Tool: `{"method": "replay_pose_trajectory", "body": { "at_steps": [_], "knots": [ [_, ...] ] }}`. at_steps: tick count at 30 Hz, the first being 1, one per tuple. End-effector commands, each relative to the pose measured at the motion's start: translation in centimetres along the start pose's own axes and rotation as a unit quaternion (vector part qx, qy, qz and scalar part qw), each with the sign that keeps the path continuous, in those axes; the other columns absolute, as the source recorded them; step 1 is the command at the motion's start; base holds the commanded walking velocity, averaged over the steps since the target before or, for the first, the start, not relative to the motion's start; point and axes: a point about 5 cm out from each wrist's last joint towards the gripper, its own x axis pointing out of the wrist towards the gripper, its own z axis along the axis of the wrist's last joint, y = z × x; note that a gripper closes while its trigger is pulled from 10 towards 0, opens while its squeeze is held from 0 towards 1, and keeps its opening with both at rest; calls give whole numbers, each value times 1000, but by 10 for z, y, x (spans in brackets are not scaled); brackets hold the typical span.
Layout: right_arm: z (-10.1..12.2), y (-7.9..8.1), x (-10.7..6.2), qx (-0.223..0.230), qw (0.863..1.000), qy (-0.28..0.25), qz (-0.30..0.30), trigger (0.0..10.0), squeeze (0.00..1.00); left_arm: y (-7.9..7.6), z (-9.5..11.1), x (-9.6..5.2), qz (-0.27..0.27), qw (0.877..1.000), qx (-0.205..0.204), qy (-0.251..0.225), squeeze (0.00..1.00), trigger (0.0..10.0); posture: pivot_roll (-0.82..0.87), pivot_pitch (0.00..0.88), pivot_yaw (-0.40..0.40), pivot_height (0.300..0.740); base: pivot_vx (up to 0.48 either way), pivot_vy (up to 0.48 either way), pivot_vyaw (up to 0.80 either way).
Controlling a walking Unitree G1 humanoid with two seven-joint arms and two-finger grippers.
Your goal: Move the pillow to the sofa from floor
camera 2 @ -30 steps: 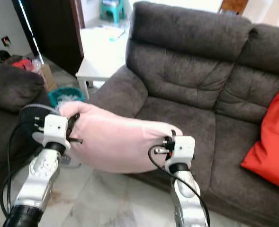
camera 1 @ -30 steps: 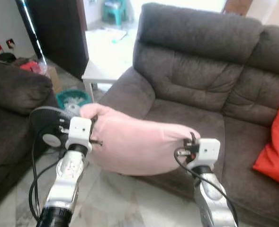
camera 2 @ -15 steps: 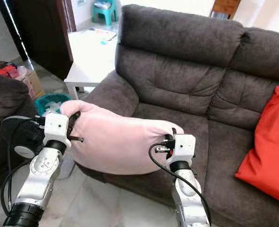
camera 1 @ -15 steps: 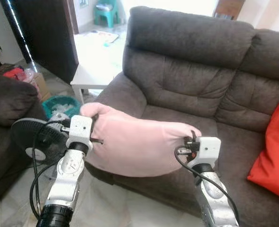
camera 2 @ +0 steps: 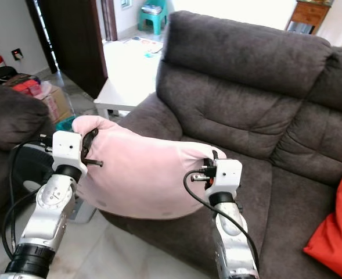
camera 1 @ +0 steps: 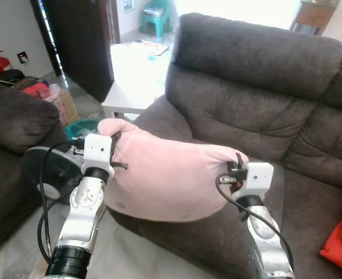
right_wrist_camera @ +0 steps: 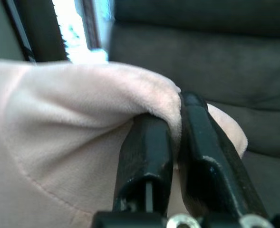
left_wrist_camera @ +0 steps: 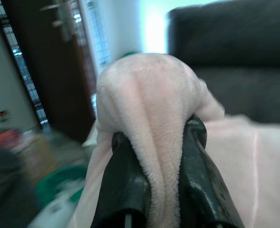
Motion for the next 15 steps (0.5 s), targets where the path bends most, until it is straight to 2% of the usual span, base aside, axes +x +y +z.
{"method": "replay_pose_trajectory", "body": {
  "at_steps": [1, 7, 12, 15],
  "knots": [
    [20, 0, 8, 8, 999, -46, -5, 10000, 0, 8, 23, 8, 6, 999, 10, -48, 0, 10000, 122, 0, -62, 740, 337, 0, 0],
    [37, -3, 15, 13, 997, -80, -14, 10000, 0, 7, 47, 16, -3, 996, 5, -87, 0, 10000, 125, 0, -62, 740, 336, 0, 0],
    [40, -4, 17, 11, 996, -86, -15, 10000, 0, 4, 52, 19, -12, 996, 5, -93, 0, 10000, 128, 0, -63, 740, 335, 0, 0],
    [40, -5, 18, 10, 996, -83, -21, 10000, 0, 2, 48, 17, -23, 996, 5, -82, 0, 10000, 128, 0, -63, 740, 334, 0, 0]
  ]
}}
